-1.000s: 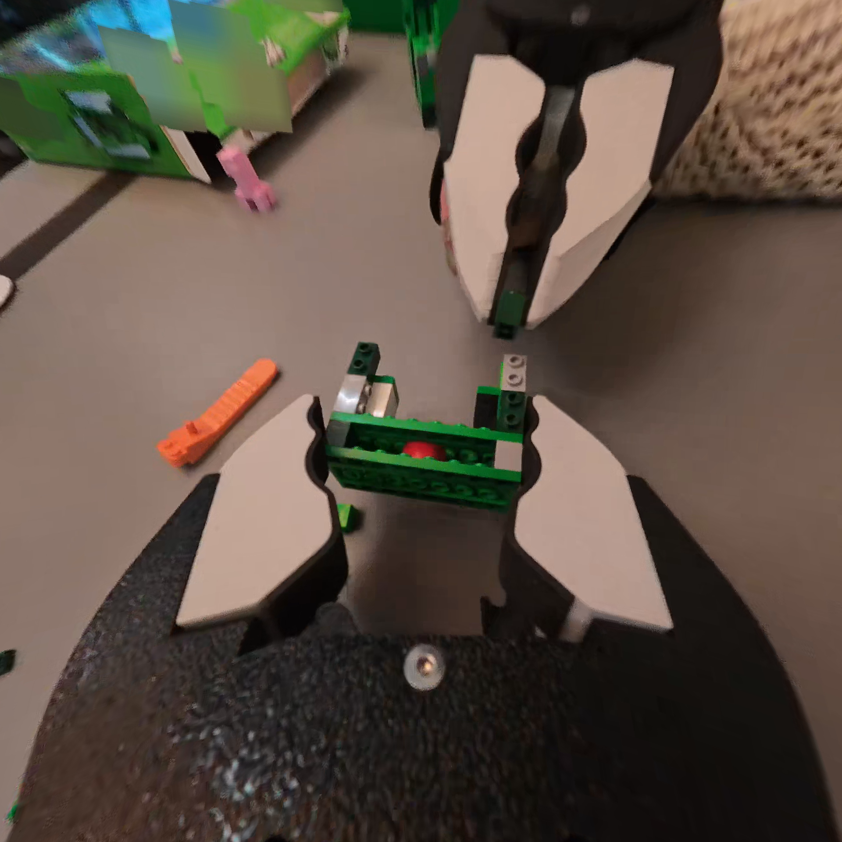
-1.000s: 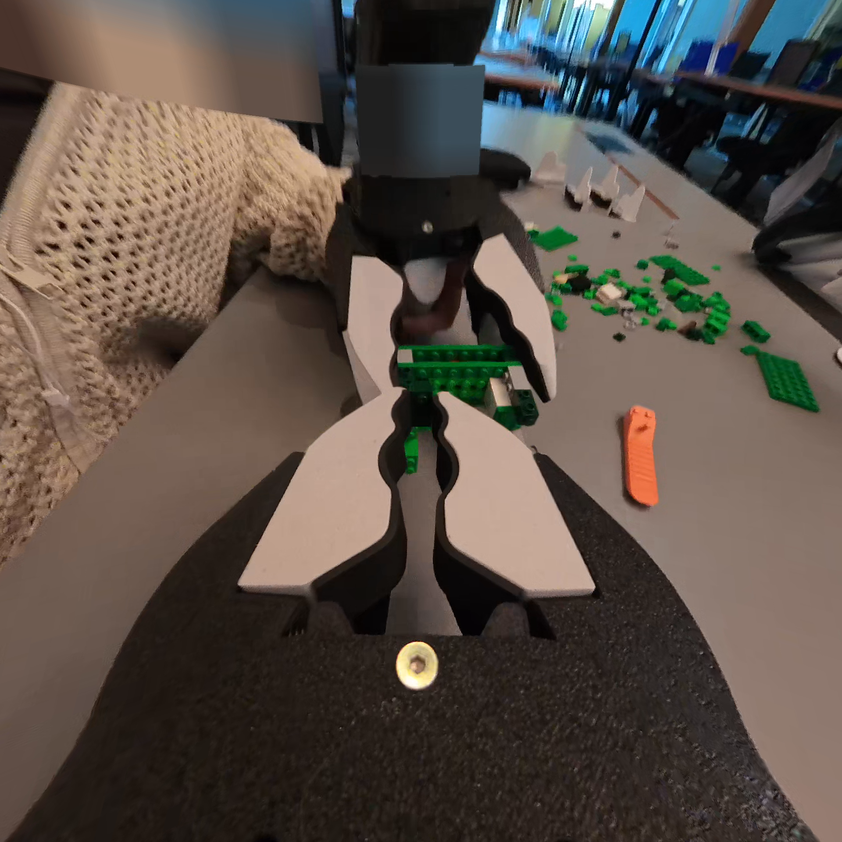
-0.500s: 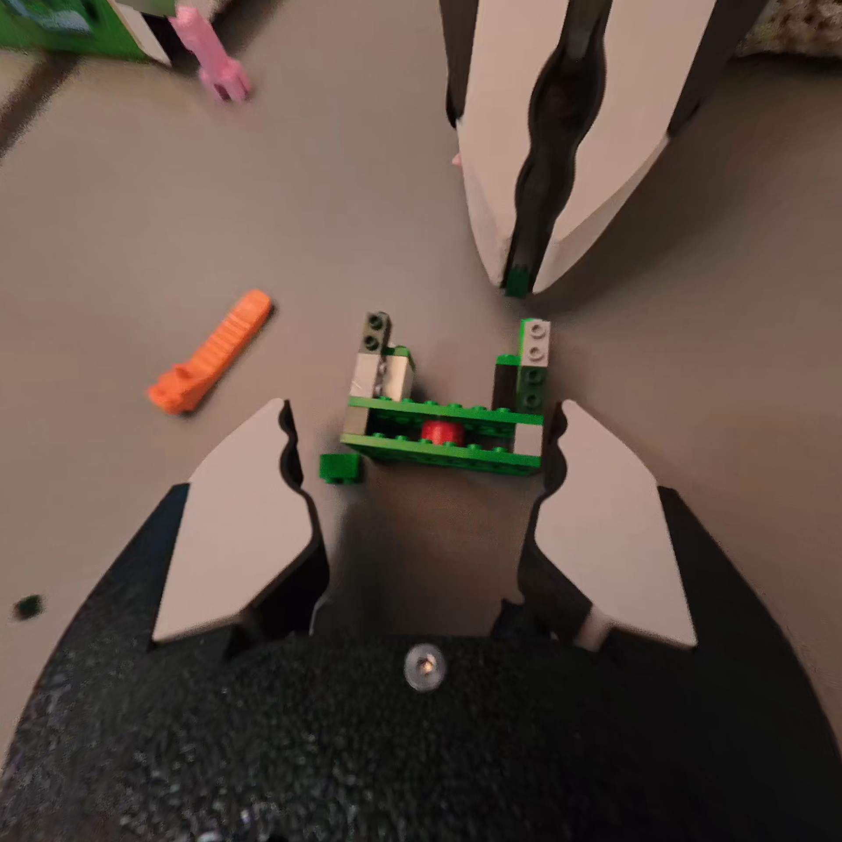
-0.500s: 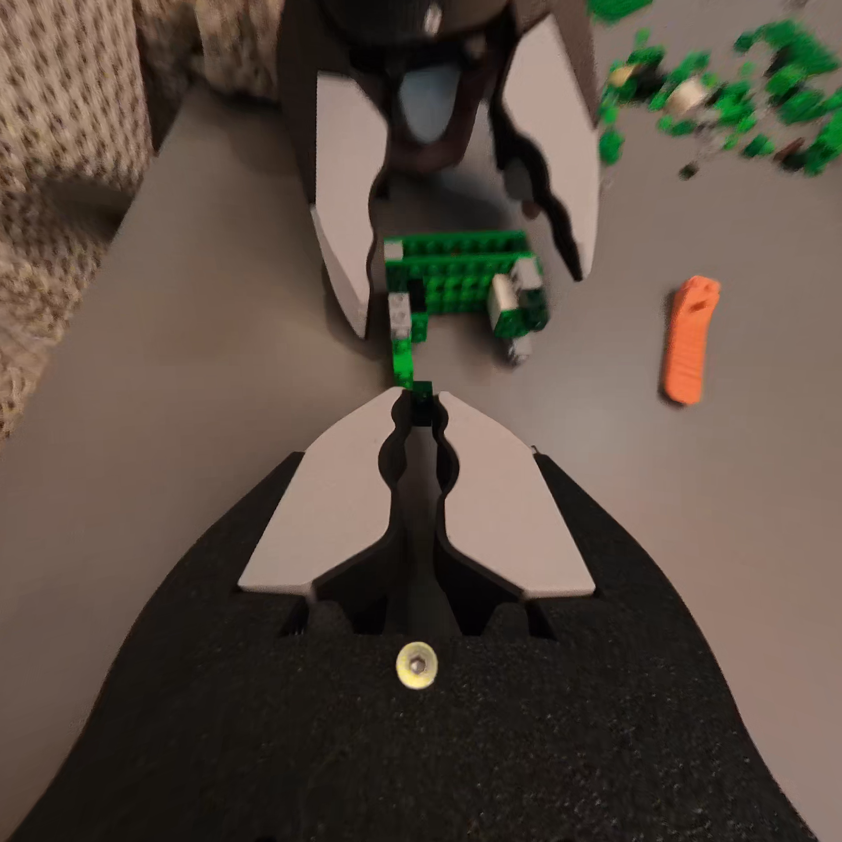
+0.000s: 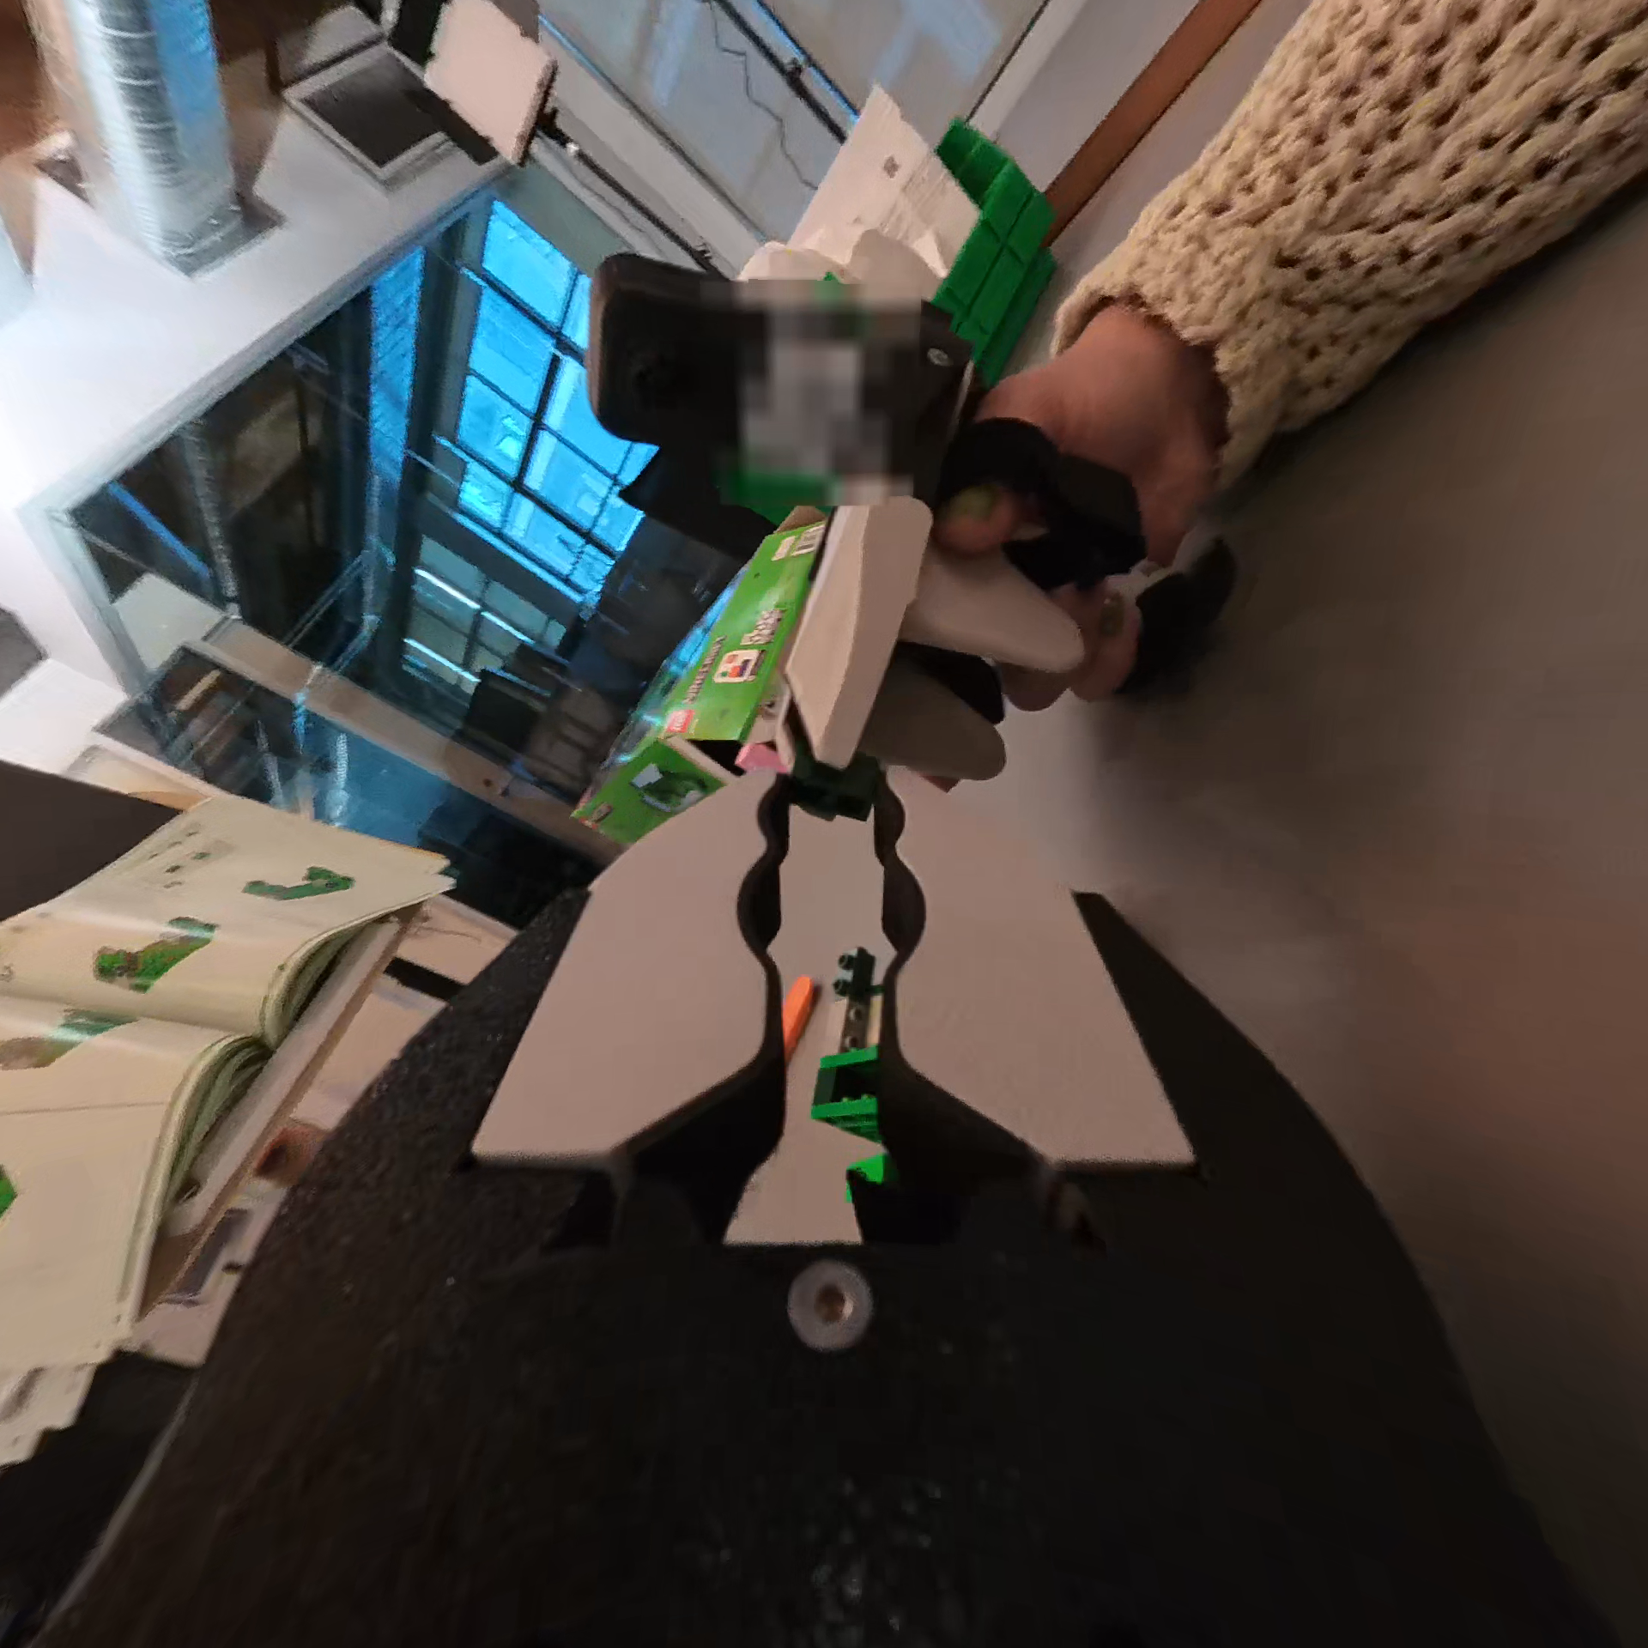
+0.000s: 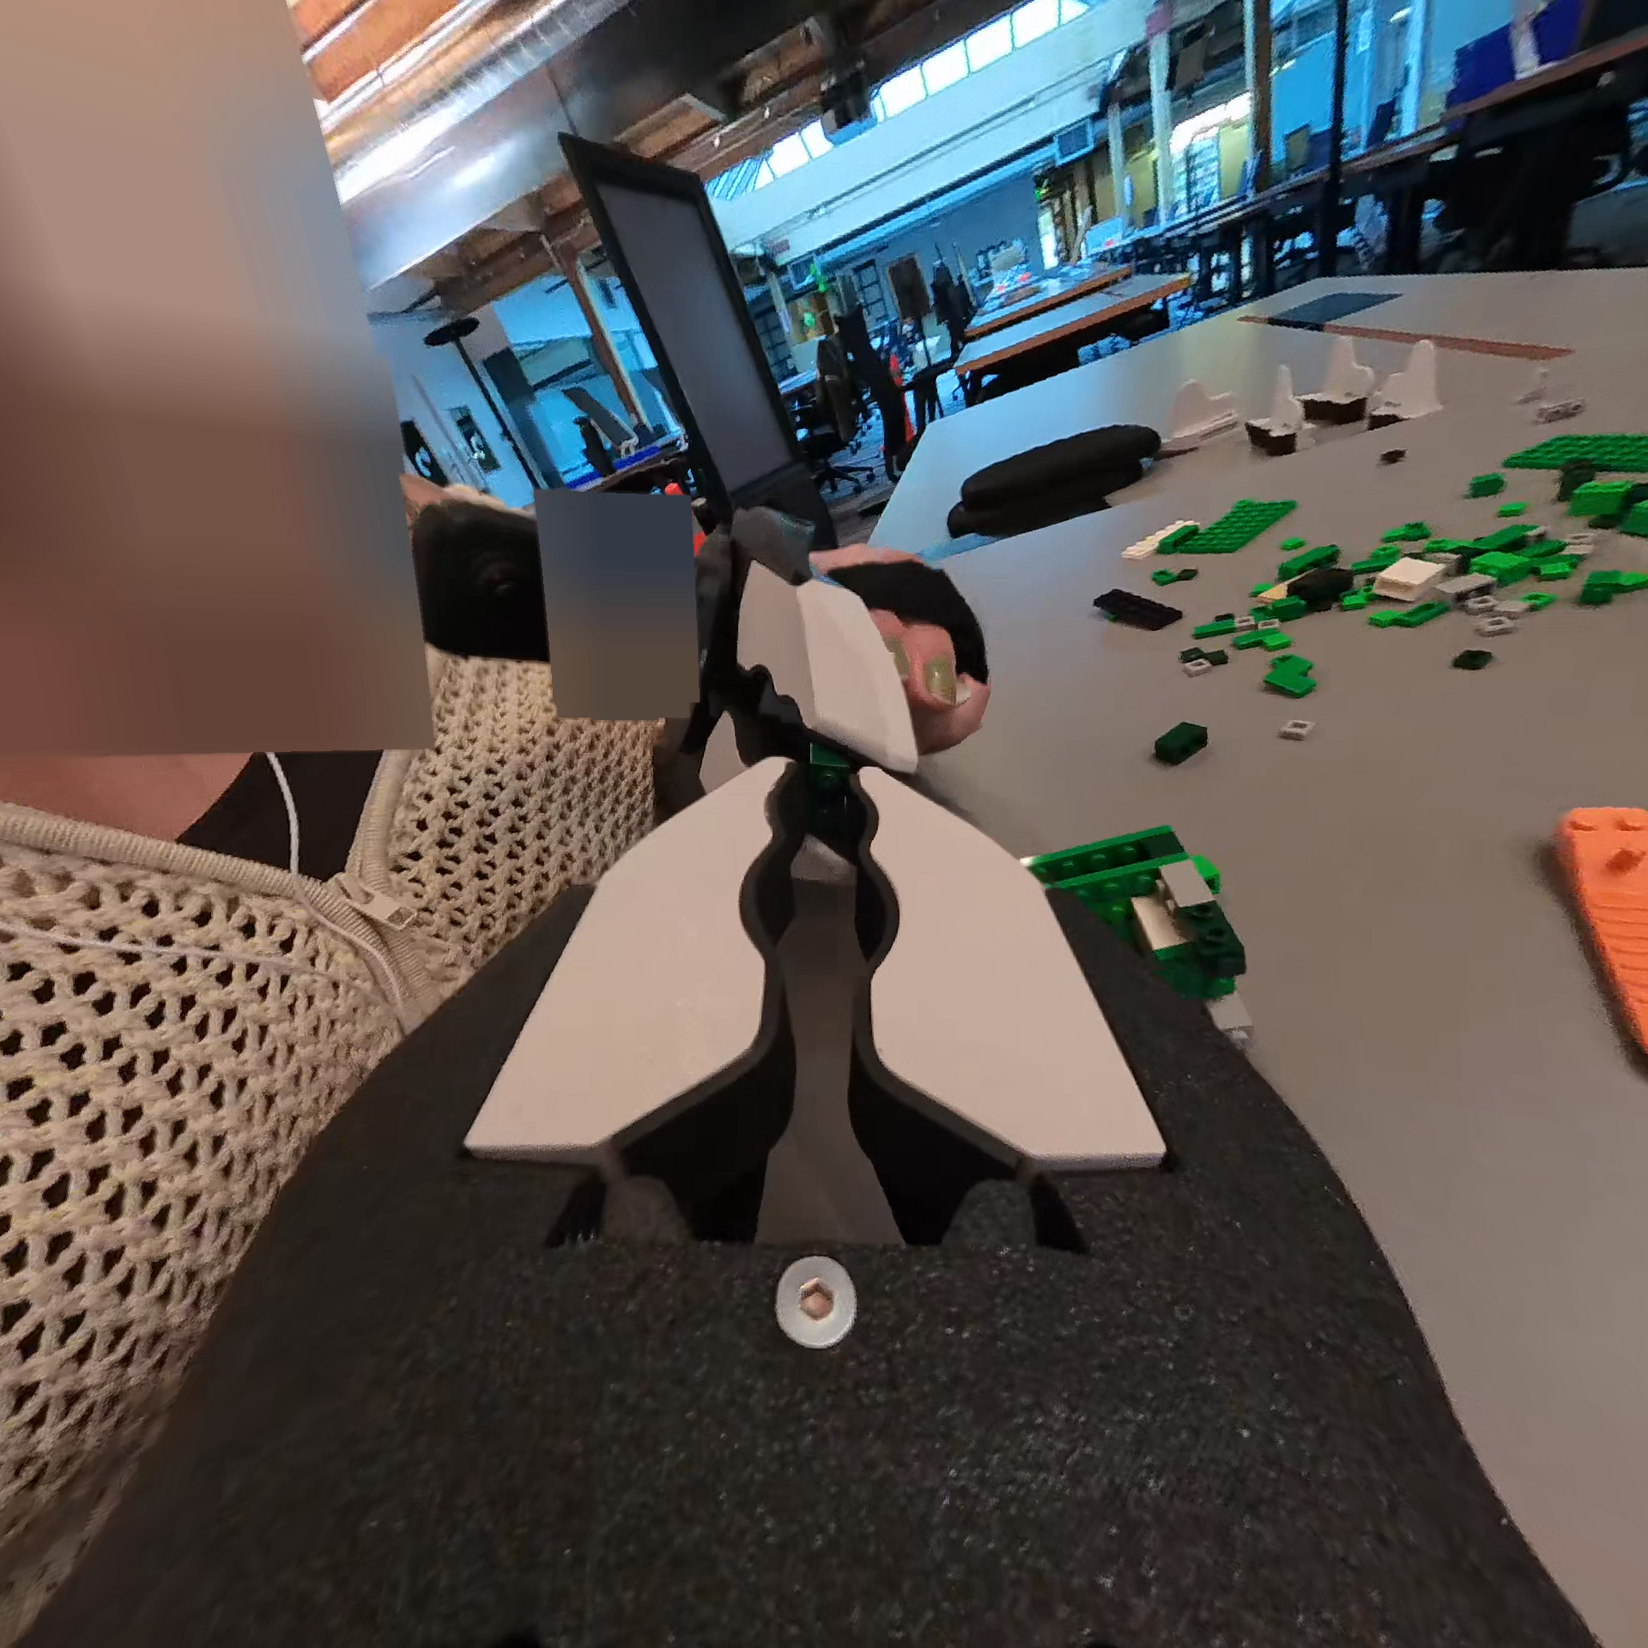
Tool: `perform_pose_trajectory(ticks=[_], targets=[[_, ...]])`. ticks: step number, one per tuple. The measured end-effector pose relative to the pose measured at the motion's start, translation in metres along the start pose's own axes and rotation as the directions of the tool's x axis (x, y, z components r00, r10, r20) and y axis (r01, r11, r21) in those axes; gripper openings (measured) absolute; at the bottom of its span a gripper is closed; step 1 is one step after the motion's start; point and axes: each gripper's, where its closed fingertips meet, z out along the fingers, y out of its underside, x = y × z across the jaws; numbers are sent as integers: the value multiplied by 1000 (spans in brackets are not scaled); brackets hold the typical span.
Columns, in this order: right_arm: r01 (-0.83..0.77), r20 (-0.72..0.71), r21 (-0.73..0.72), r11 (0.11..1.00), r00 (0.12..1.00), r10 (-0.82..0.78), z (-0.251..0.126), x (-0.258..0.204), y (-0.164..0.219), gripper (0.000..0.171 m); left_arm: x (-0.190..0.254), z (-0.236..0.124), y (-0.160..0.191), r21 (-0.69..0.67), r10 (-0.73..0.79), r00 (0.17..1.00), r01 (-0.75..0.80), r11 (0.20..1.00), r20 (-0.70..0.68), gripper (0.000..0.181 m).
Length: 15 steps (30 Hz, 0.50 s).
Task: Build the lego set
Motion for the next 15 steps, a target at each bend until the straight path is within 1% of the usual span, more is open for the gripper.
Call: perform_pose_trajectory(ticks=[1,3,5,7,10,15], targets=[[0,-6,-26,1000,1000,0,-1,1,3,10,2,0,1,0,-19,999,19,1000,-30,17],[-9,-32,-111,994,999,5,-5,6,13,23,7,-1,2,5,-31,996,32,999,-89,17],[-31,-19,-151,988,999,29,-8,6,18,19,10,-1,4,-3,-8,993,8,1000,-119,17],[-45,11,-157,987,999,48,-9,3,19,11,16,-2,3,15,37,988,-36,999,-153,17],[-55,27,-189,981,998,61,-9,1,24,11,21,-1,4,13,118,981,-118,993,-153,17],[-65,33,-181,981,997,72,-7,0,23,16,21,0,7,2,129,980,-130,992,-154,17]])
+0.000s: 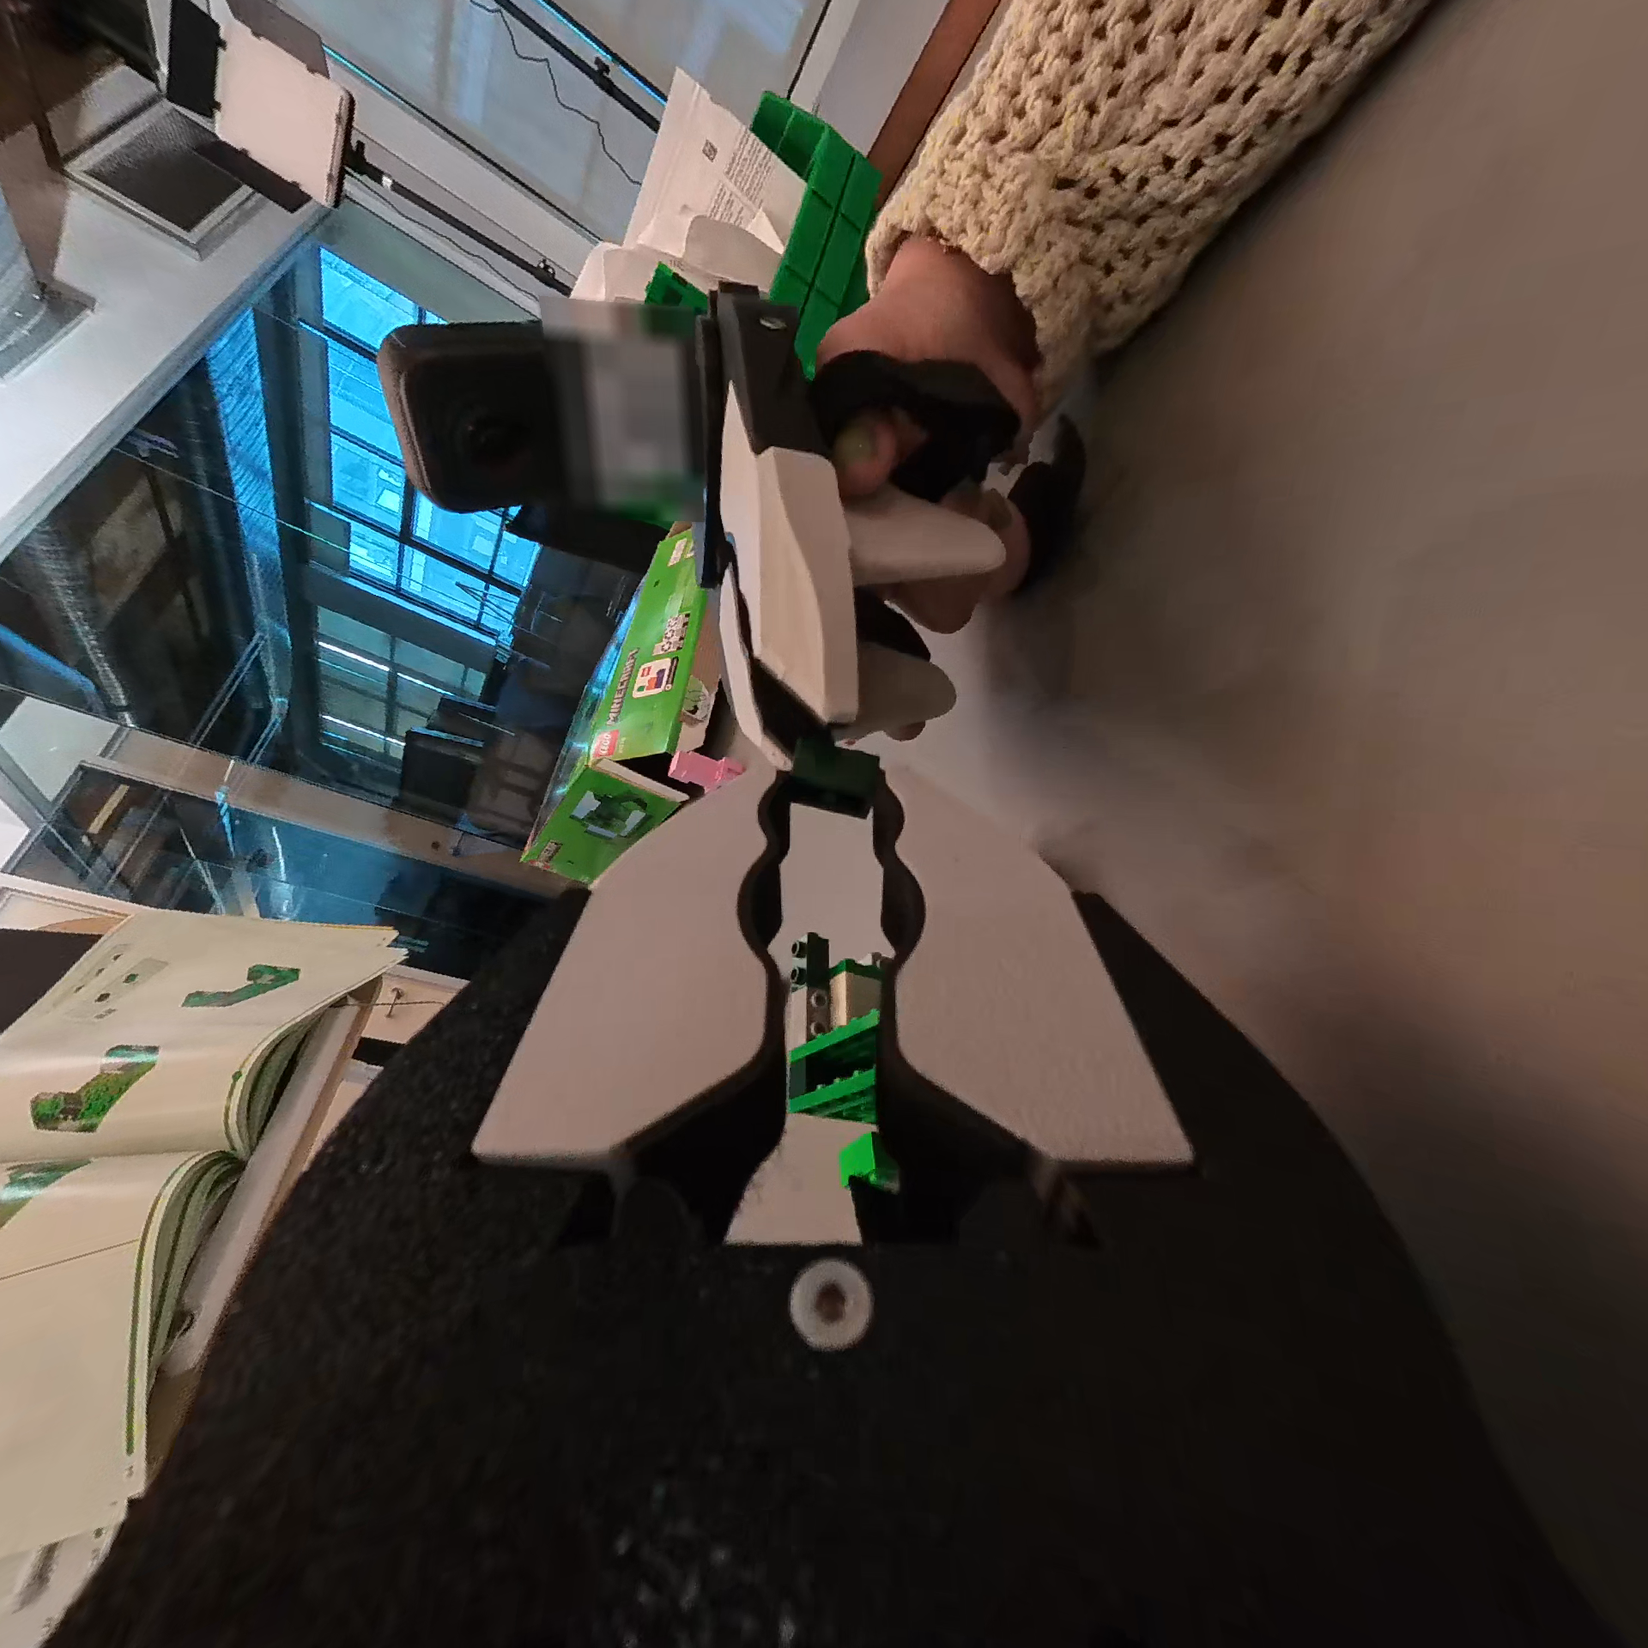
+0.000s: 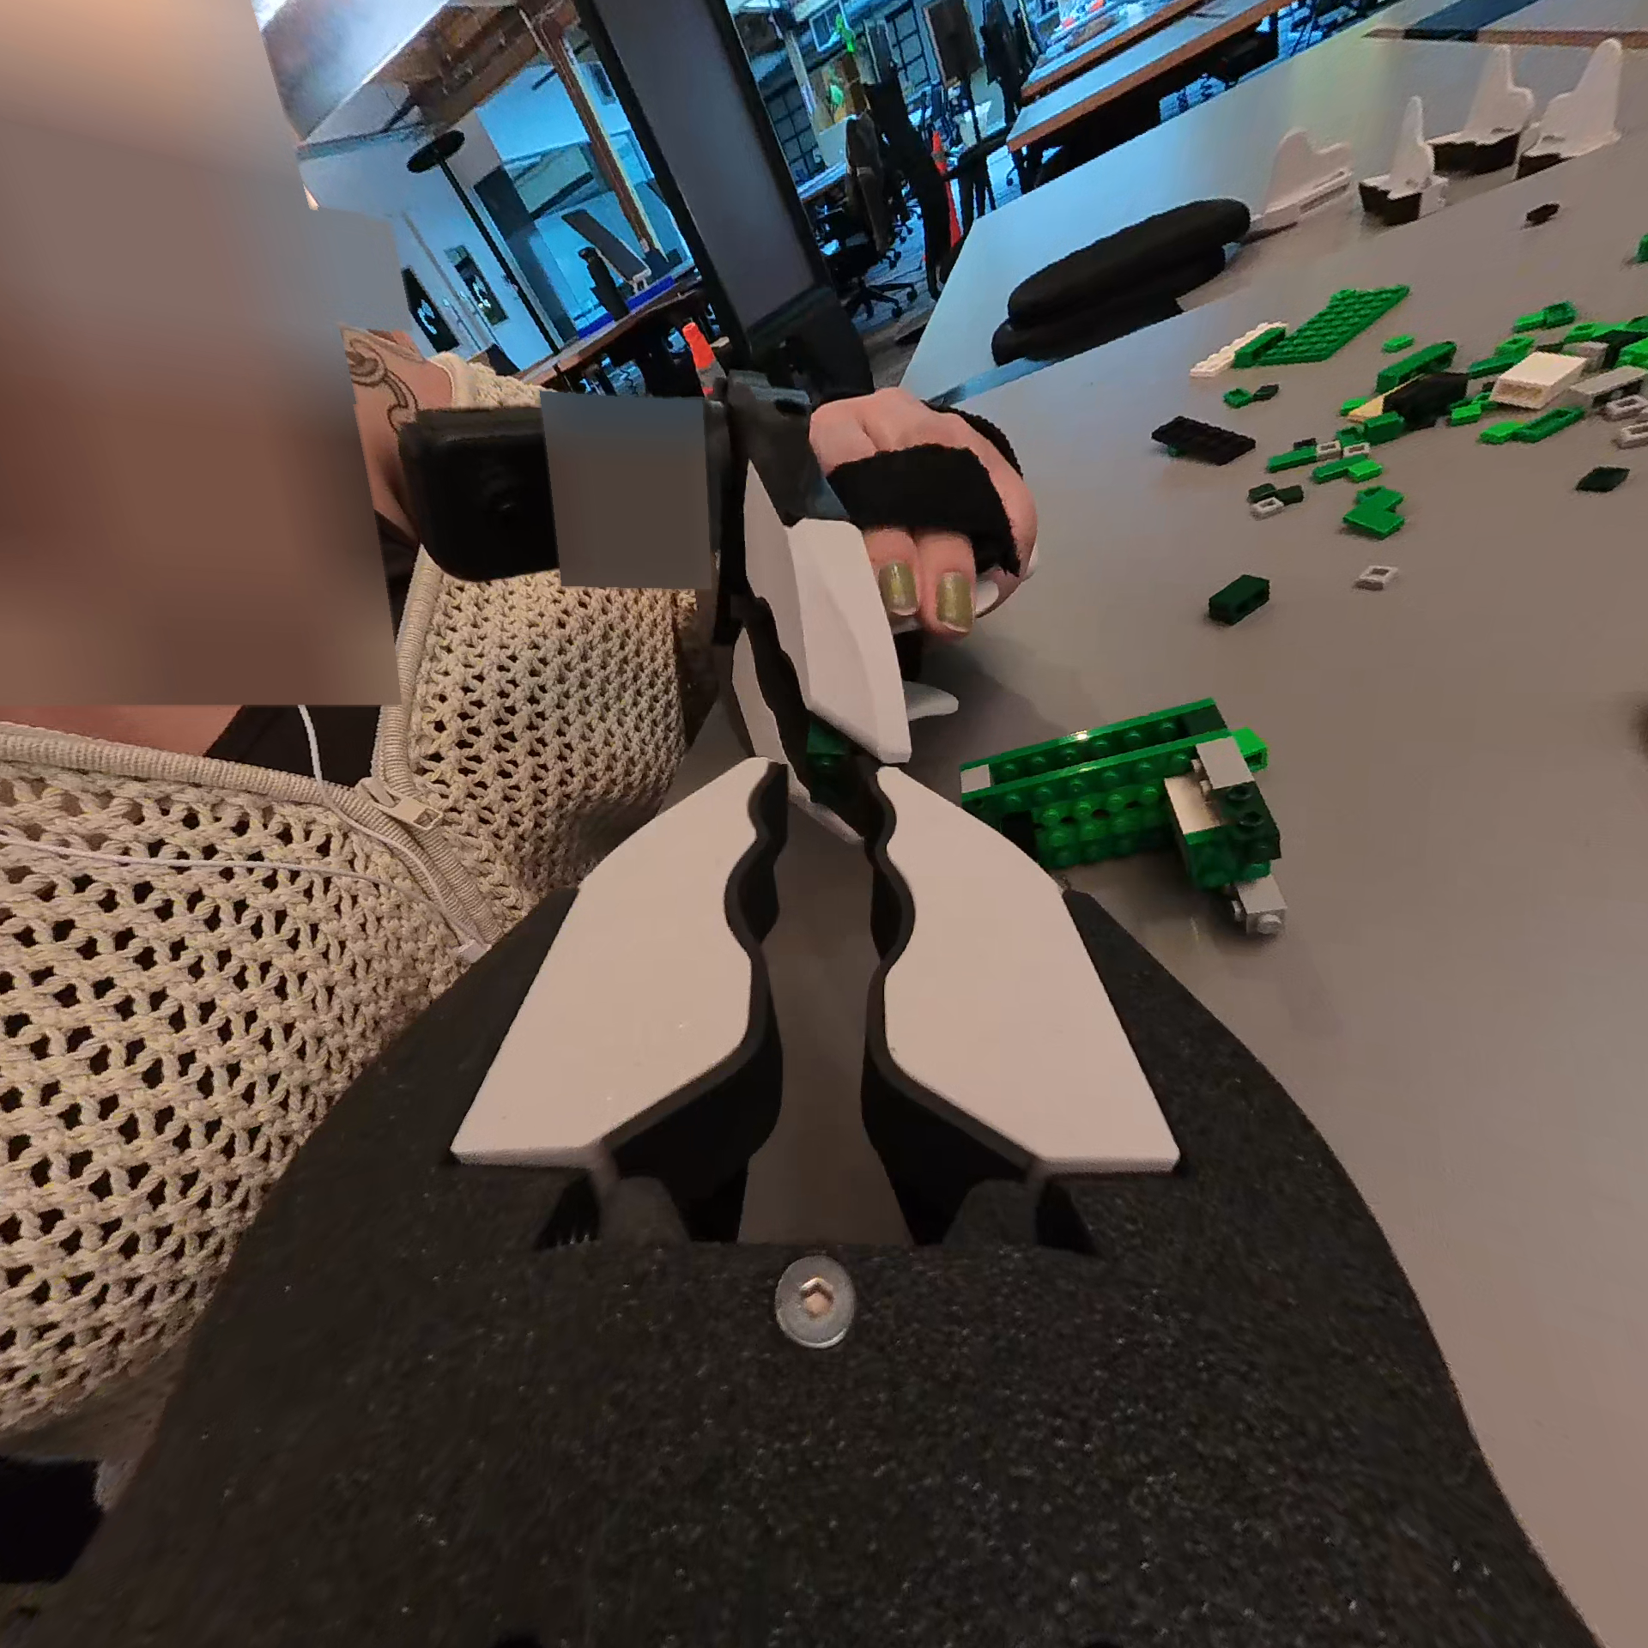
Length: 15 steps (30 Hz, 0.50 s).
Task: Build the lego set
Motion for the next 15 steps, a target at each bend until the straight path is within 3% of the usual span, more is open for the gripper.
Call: perform_pose_trajectory(ticks=[5,8,11,15], targets=[[40,-29,-13,999,999,-40,1,3,1,7,1,1,2,-15,-9,1000,9,1000,0,17],[109,-63,-45,993,992,-111,-2,7,3,7,2,4,6,-33,-131,991,131,991,-20,21],[169,-140,-133,977,972,-187,-12,21,12,7,2,2,21,-114,-269,960,259,959,-82,66],[227,-190,-252,941,942,-278,-18,35,24,7,9,-4,53,-312,-528,831,462,830,-174,106]])
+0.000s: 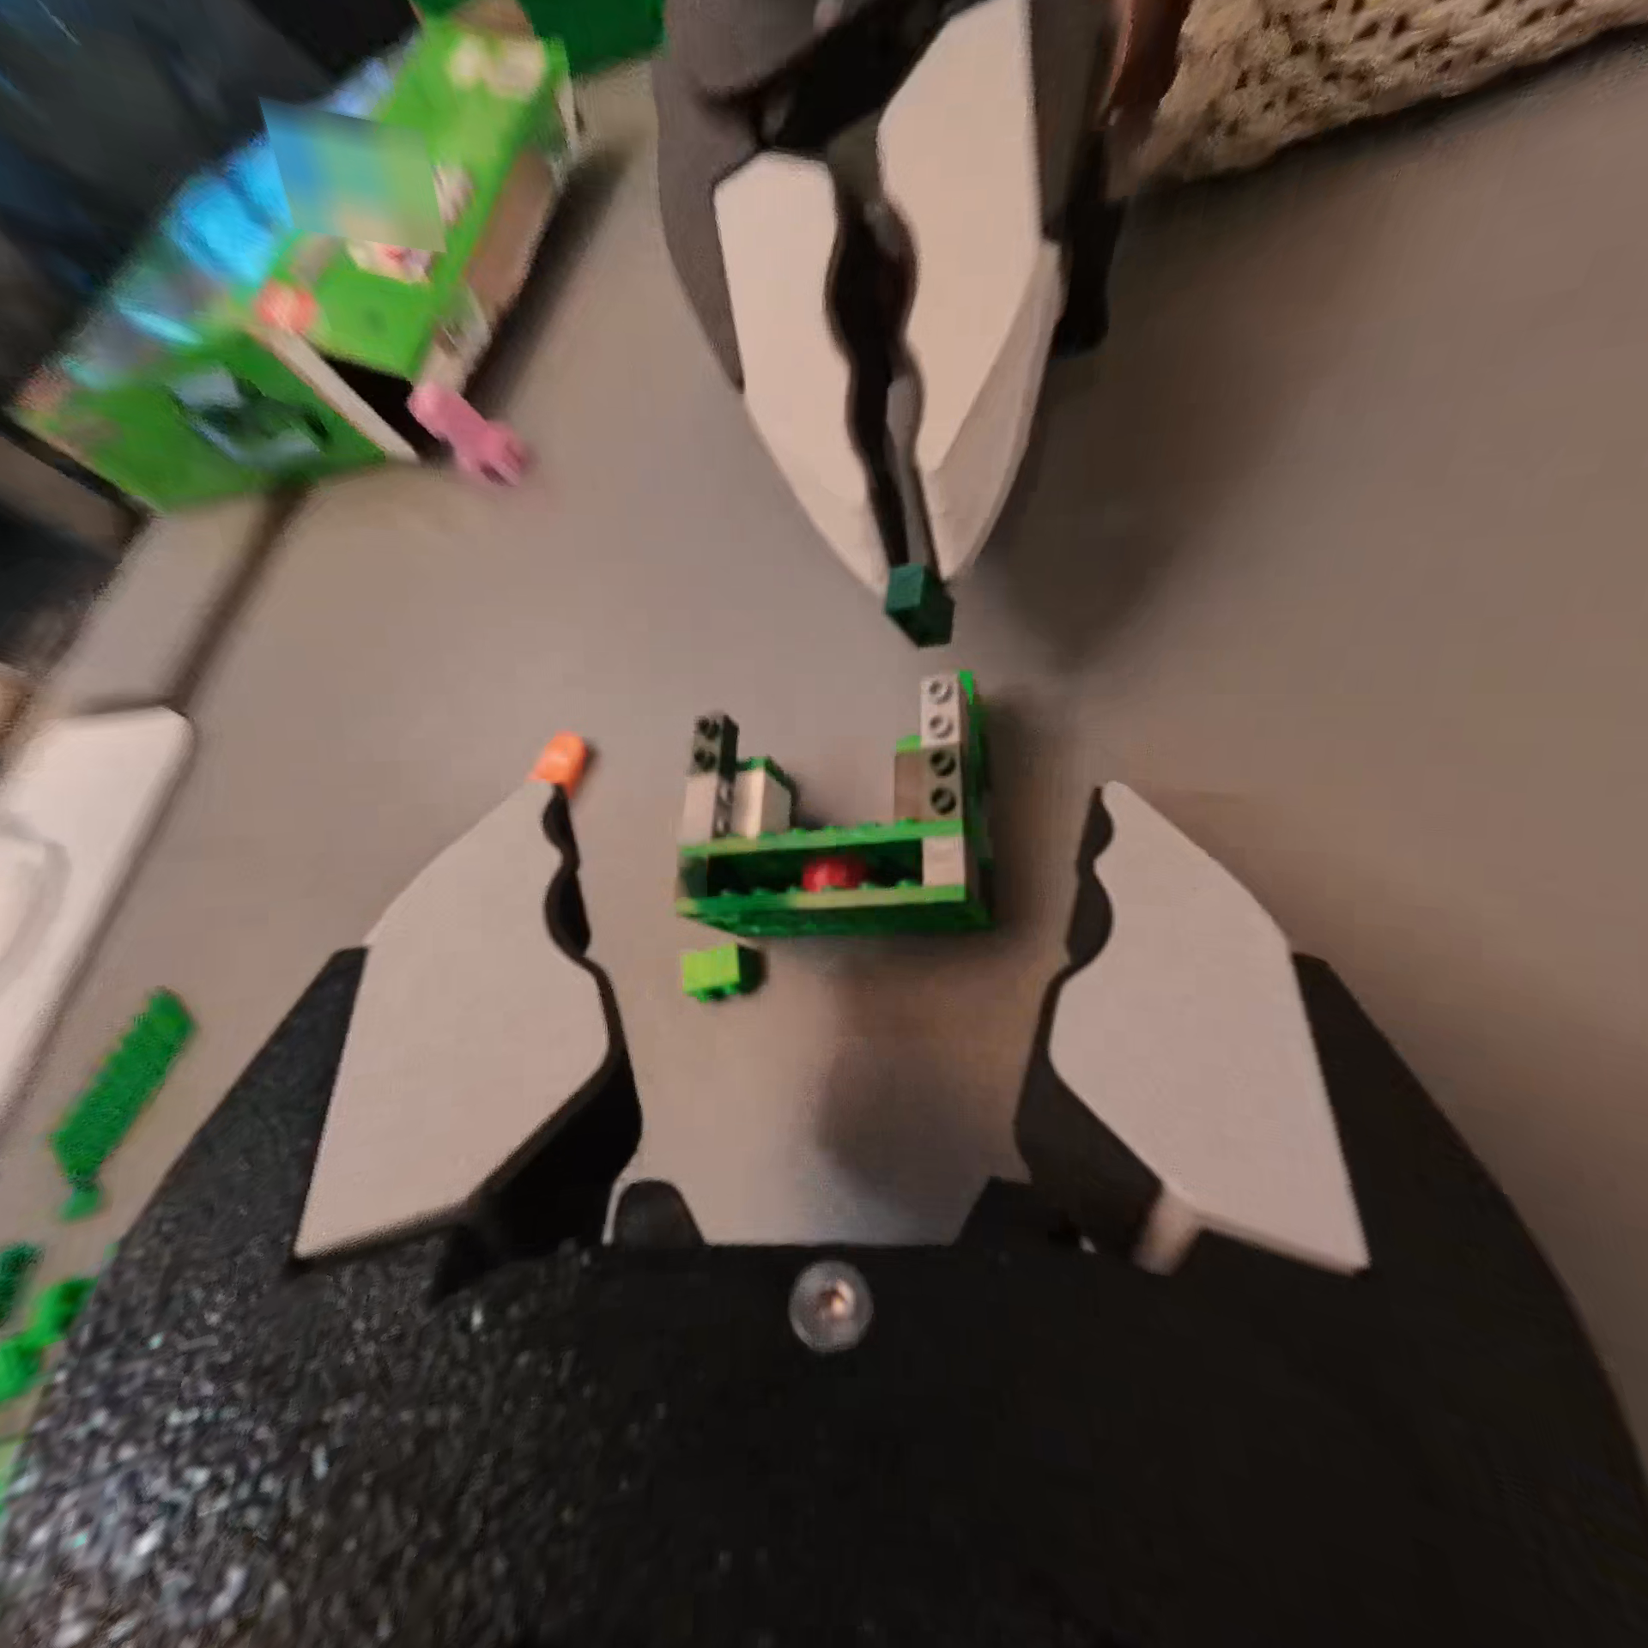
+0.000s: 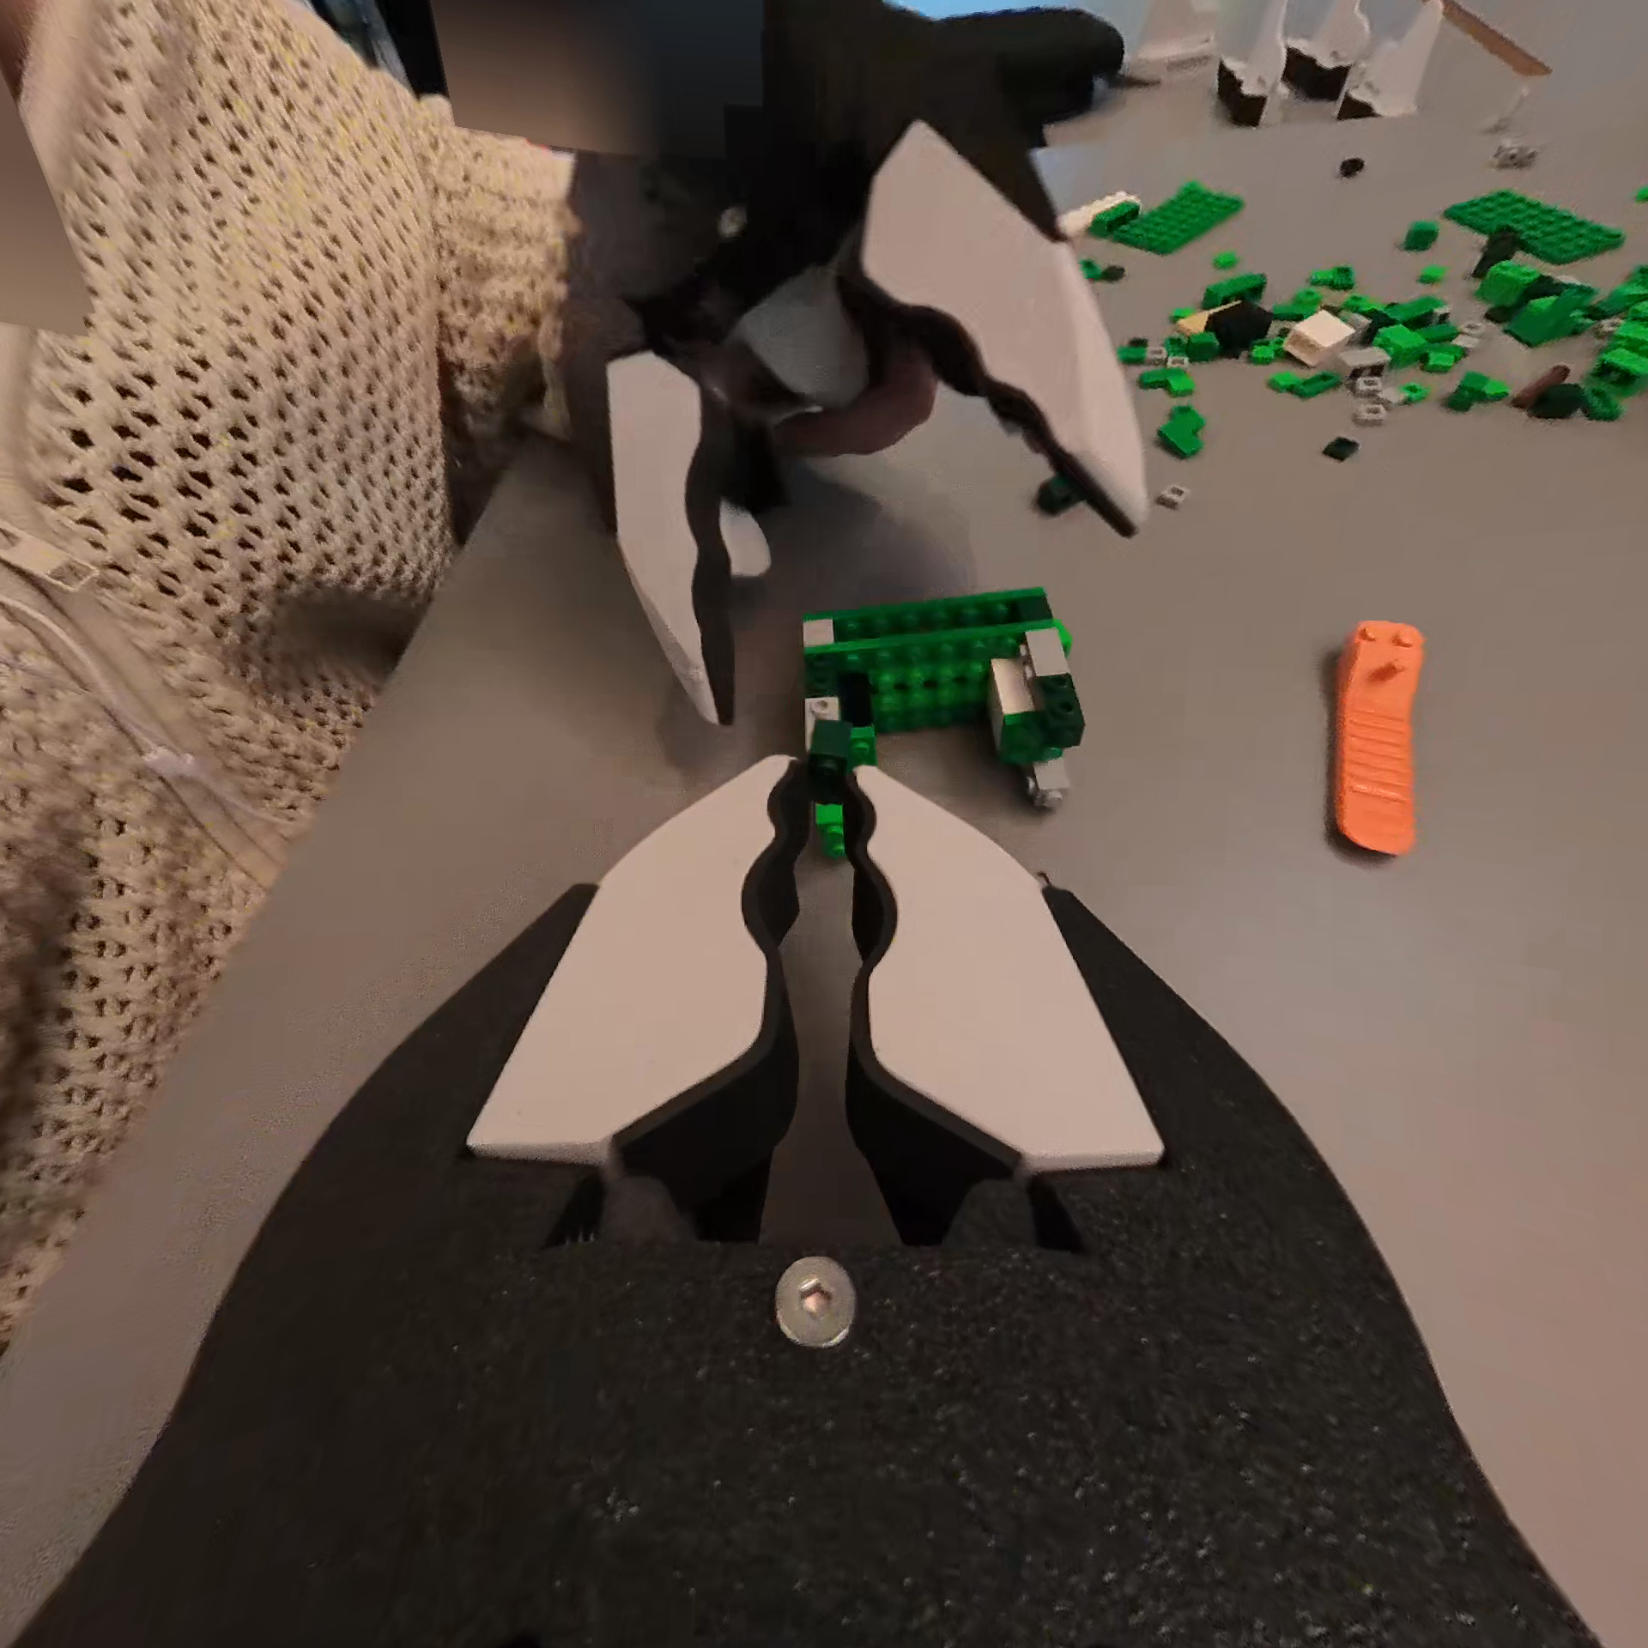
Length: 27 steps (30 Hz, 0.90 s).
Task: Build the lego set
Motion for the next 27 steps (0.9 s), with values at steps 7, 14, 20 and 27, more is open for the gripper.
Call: perform_pose_trajectory(ticks=[7,14,20,27], targets=[[68,-7,-73,995,998,-69,7,0,8,7,9,18,20,-87,-187,974,177,980,-128,107],[107,12,-134,985,994,-106,12,-1,16,7,5,24,23,-120,-240,961,224,967,-139,85],[123,15,-135,983,992,-123,12,-1,16,7,5,24,23,-119,-236,961,220,968,-146,84],[123,48,-149,981,992,-117,13,-2,16,7,6,24,23,-118,-233,960,216,969,-158,83]])
